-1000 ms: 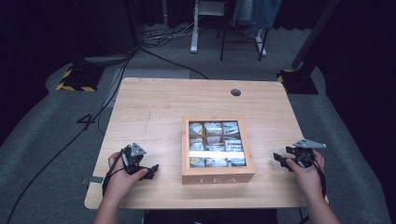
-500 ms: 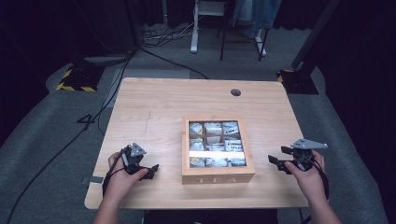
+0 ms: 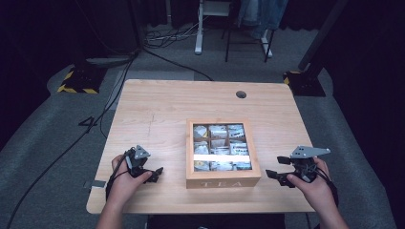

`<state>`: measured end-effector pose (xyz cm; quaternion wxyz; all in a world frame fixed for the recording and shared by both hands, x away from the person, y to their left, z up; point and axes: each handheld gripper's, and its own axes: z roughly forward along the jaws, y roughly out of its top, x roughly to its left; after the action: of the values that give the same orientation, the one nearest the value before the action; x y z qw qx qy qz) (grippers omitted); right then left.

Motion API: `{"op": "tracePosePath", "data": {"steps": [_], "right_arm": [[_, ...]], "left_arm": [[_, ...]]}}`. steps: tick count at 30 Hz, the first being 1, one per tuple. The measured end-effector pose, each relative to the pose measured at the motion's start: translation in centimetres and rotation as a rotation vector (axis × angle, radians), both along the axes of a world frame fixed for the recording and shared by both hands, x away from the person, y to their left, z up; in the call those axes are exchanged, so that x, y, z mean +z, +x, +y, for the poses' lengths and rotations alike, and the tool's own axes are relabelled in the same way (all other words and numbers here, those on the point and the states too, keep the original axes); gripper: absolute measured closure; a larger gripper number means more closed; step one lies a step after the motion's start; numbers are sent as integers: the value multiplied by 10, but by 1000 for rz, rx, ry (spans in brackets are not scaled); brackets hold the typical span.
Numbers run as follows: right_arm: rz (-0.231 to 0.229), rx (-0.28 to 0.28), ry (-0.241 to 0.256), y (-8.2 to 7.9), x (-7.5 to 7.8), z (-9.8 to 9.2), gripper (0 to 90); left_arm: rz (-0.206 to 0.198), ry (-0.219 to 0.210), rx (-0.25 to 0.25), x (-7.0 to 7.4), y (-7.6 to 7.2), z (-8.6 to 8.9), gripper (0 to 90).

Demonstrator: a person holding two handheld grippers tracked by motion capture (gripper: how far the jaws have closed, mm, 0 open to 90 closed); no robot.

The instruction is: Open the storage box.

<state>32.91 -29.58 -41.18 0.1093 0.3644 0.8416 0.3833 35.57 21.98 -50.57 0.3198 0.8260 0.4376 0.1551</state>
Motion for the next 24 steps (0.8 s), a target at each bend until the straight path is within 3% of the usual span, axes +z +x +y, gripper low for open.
{"op": "tracePosePath", "data": {"steps": [7, 17, 24], "right_arm": [[4, 48, 55, -4, -3, 14, 213], [11, 81, 21, -4, -23, 34, 223], [7, 128, -23, -5, -30, 43, 316]], "left_arm": [[-2, 0, -5, 0, 1, 0, 4], [1, -3, -4, 0, 1, 0, 5], [-2, 2, -8, 0, 1, 0, 5]]}}
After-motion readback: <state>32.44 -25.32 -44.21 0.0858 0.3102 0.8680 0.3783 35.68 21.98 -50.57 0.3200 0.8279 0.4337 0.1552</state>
